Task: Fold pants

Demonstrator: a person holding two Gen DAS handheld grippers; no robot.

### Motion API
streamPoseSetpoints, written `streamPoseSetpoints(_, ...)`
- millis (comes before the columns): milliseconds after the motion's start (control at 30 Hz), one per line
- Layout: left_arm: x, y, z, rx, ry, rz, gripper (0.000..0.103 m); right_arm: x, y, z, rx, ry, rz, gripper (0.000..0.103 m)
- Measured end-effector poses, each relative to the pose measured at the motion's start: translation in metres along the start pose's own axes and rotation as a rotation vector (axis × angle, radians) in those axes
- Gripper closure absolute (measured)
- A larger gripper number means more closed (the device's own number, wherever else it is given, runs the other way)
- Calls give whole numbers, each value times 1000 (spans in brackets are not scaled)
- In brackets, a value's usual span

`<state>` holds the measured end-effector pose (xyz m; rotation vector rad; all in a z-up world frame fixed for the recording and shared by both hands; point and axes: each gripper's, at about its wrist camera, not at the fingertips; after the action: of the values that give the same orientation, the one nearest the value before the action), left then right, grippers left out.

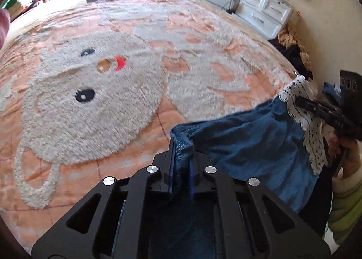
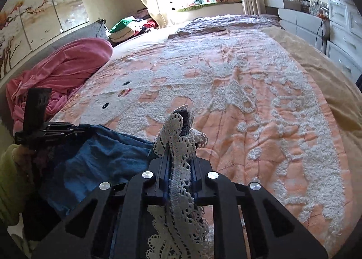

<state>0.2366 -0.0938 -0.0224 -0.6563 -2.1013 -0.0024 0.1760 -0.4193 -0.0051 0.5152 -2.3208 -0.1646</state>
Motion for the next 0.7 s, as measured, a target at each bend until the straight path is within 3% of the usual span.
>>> streamPoseSetpoints(200,8,7,-26,37,-60,-44,102,-7,0,-33,12,-45,12,90)
streamPoseSetpoints(333,-1,15,-41,38,-74,-98,102,-24,-5,-59,36,-55,72,90)
streamPoseSetpoints(433,-16,21,-49,49,-54,-119,102,-50,-17,-68,15,3,101,90)
streamPoseSetpoints(600,-46,23,-41,25,-8,-170,99,-99,-34,-53,5,153,185,89)
streamPoseSetpoints(700,-55,26,-34,25,2,-201,89,-103,-40,-49,-19,157,195,82)
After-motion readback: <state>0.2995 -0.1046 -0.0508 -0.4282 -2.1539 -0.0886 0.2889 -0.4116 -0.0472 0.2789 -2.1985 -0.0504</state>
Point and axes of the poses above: each gripper's, at about its wrist camera, not at the fingertips, and x roughly against the way its jaws point, y to its left, z to its underside
